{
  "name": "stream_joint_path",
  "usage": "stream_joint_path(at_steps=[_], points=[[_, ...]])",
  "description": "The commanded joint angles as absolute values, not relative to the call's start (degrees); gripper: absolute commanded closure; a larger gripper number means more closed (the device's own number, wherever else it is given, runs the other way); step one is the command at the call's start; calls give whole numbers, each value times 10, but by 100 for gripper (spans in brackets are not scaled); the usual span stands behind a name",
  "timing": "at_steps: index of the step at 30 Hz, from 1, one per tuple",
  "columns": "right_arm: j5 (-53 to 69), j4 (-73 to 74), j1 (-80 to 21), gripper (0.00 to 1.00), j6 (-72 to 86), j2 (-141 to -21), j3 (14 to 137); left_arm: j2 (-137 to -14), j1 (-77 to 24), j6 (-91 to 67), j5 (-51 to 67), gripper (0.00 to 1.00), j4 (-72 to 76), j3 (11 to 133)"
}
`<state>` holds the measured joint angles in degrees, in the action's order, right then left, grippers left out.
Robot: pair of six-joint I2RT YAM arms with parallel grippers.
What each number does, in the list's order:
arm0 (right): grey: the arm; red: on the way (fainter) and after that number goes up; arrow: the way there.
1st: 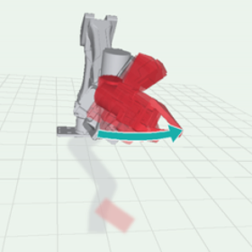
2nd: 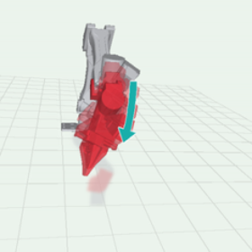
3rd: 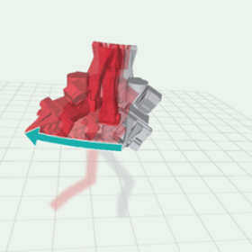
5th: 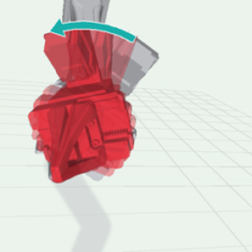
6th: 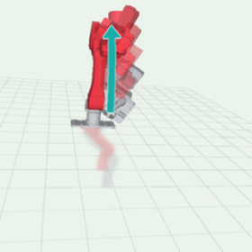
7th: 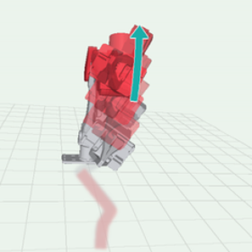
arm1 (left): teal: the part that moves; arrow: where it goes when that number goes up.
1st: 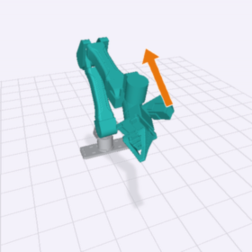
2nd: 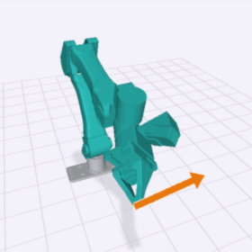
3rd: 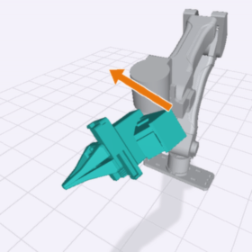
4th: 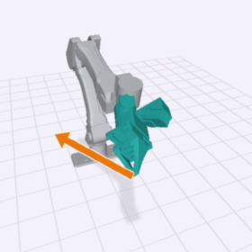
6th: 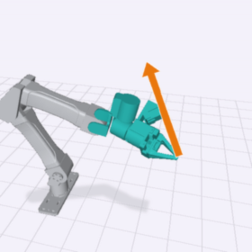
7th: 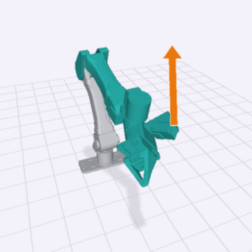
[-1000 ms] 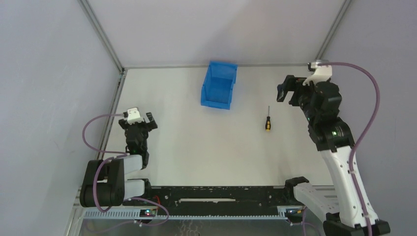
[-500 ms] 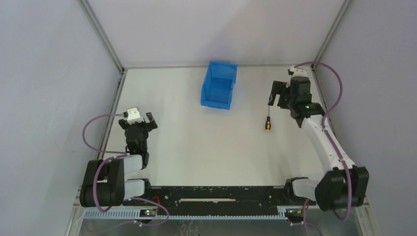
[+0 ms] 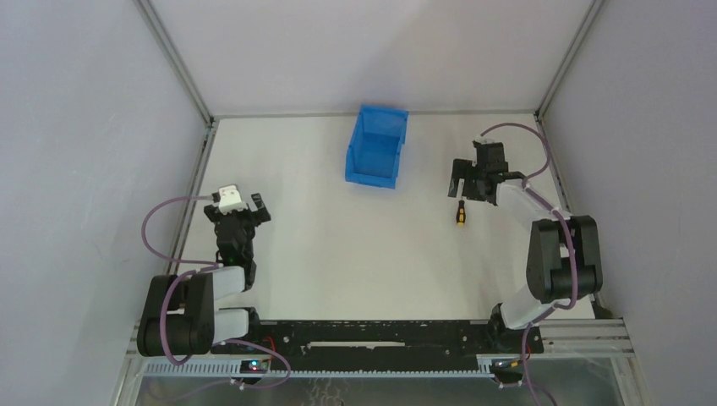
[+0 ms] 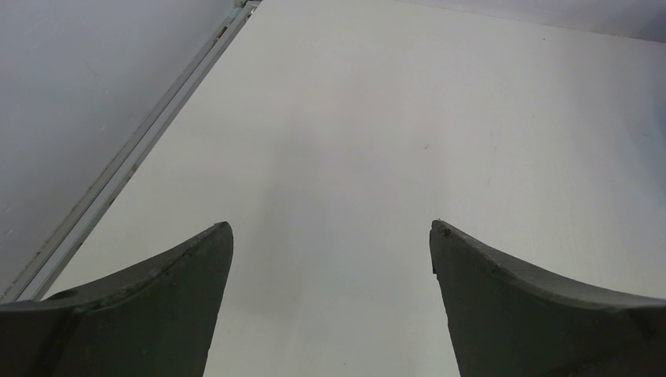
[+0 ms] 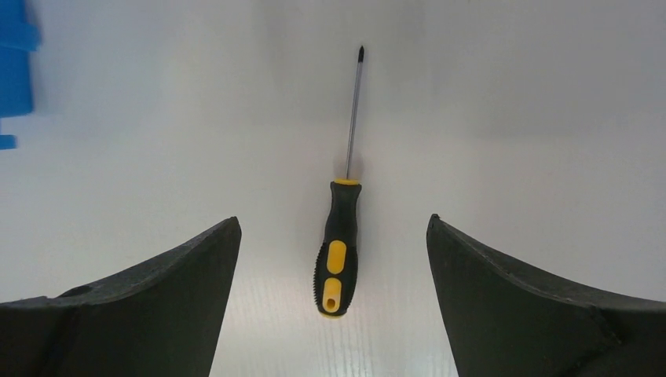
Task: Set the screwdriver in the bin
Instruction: Pick up the screwdriver from the center of the board.
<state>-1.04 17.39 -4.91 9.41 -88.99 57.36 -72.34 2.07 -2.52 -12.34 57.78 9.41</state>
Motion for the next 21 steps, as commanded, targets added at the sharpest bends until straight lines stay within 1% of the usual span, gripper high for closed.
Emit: stream_joint_path(at_steps=[1, 8, 11, 12, 15, 18, 19, 21], points=[[-14, 154, -49, 5, 101, -923, 572, -719, 24, -14, -130, 0, 598, 113], [-22, 172, -51, 11, 91, -974, 574, -720, 23, -14, -130, 0, 598, 113], [-22, 180, -51, 20, 85, -990, 579, -720, 24, -14, -130, 0, 598, 113], [-21, 183, -51, 24, 85, -995, 582, -720, 24, -14, -130, 0, 598, 113], [-13, 191, -52, 46, 80, -1009, 589, -720, 24, -14, -130, 0, 598, 113], [-9, 196, -52, 70, 80, -1011, 595, -720, 24, -14, -130, 0, 598, 113], [-10, 197, -52, 74, 84, -1009, 595, -720, 24, -14, -130, 0, 598, 113], [-7, 199, -51, 76, 87, -997, 595, -720, 24, -14, -131, 0, 598, 113]])
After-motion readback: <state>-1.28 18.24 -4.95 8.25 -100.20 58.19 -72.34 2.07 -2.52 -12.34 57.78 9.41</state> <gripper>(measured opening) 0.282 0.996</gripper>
